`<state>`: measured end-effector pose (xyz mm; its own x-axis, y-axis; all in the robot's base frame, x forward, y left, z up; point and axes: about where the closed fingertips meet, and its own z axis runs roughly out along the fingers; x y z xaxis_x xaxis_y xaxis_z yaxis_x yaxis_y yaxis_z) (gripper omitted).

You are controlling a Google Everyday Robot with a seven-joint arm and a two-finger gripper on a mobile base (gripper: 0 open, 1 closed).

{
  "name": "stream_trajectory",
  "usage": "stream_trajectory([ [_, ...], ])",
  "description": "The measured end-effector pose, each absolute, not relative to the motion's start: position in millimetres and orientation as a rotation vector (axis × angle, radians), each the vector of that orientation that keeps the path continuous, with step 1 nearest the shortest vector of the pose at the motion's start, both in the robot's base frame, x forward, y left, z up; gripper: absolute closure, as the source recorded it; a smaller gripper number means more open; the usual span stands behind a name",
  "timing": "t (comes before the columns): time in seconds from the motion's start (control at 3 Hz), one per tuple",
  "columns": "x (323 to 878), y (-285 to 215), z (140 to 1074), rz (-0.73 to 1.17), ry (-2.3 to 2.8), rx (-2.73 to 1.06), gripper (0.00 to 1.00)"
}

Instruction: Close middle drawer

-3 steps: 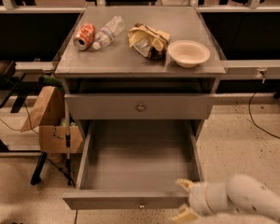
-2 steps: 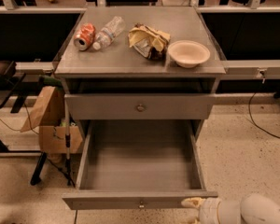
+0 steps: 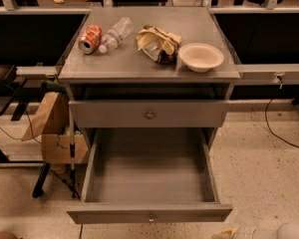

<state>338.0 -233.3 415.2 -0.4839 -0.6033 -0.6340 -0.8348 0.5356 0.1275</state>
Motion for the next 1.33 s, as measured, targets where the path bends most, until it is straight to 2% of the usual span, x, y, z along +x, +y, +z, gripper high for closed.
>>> stream_trajectory([
  [0.67, 406.4, -242.9, 349.8, 0.682, 2.341, -0.979, 1.00],
  [1.33, 414.5, -237.1, 350.8, 0.685, 2.347, -0.959, 1.00],
])
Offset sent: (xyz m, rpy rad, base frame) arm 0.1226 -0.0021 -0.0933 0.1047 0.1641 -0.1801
